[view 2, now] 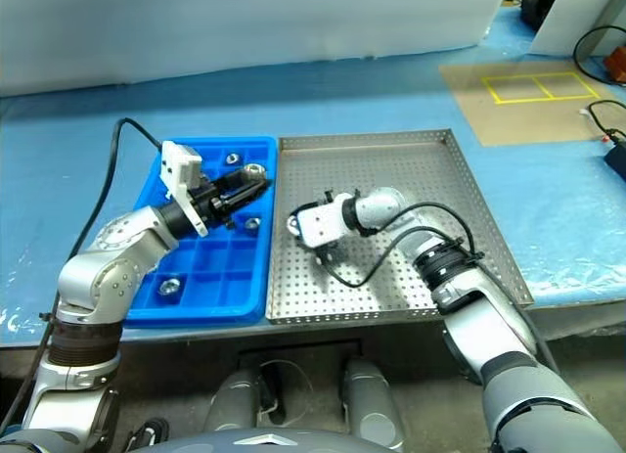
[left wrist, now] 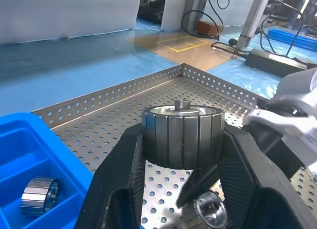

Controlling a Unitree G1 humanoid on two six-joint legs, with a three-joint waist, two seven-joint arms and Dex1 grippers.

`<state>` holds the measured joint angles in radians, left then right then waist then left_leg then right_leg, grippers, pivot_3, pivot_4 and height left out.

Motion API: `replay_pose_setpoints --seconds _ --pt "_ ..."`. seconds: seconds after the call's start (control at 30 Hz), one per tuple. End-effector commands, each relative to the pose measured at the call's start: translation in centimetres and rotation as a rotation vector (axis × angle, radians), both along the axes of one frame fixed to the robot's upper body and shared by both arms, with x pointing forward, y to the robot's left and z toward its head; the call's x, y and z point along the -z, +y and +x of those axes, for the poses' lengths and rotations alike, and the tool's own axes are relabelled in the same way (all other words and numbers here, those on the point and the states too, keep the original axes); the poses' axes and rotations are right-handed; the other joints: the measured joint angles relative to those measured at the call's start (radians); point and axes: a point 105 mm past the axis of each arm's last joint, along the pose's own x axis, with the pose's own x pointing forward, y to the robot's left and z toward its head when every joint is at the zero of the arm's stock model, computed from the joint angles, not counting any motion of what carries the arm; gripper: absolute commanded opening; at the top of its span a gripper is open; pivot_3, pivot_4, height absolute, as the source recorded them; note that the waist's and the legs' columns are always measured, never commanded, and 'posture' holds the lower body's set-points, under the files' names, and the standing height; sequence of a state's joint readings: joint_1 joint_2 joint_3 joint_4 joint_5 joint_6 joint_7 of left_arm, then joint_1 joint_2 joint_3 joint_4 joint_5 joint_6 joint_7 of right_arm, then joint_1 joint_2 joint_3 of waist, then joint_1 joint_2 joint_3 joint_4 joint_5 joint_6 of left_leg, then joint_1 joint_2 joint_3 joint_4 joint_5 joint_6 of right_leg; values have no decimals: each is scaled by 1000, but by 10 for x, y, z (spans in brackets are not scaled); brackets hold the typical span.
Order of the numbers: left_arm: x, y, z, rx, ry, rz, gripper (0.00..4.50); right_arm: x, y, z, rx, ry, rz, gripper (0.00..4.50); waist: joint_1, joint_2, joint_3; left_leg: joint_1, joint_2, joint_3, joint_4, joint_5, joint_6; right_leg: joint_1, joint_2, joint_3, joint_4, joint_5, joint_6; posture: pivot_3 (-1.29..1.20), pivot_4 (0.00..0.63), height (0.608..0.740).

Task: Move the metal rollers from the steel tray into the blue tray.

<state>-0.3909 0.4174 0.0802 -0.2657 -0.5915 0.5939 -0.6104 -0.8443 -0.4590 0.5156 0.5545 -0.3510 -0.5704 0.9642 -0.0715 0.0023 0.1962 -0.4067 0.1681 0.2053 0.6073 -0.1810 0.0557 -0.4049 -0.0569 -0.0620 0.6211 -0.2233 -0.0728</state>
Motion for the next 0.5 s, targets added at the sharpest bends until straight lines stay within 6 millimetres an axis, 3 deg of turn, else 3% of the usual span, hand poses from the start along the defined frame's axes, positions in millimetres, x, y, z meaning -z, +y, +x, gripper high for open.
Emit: replay_pose_setpoints --seconds 0.03,0.13,0.27,0.5 --pt "-17 -3 -5 8 -63 -26 1714 -2 4 -7 -46 19 23 1748 -4 0 0 0 0 0 0 0 0 0 0 0 0 0 0 -410 150 740" --pt "-15 -5 -6 14 -73 -1 1714 -5 4 -3 31 125 95 1748 -16 0 0 0 1 0 0 0 1 0 0 0 1 0 0 -413 150 740" --pt "1 -12 -6 35 -81 91 1714 -19 1 12 239 450 263 1748 -30 0 0 0 1 0 1 1 1 0 0 0 2 0 0 -427 150 740" --pt "16 -22 2 60 -59 113 1714 -11 -47 22 406 540 184 1748 -21 0 0 0 1 0 1 1 2 1 0 0 1 0 0 -476 150 740"
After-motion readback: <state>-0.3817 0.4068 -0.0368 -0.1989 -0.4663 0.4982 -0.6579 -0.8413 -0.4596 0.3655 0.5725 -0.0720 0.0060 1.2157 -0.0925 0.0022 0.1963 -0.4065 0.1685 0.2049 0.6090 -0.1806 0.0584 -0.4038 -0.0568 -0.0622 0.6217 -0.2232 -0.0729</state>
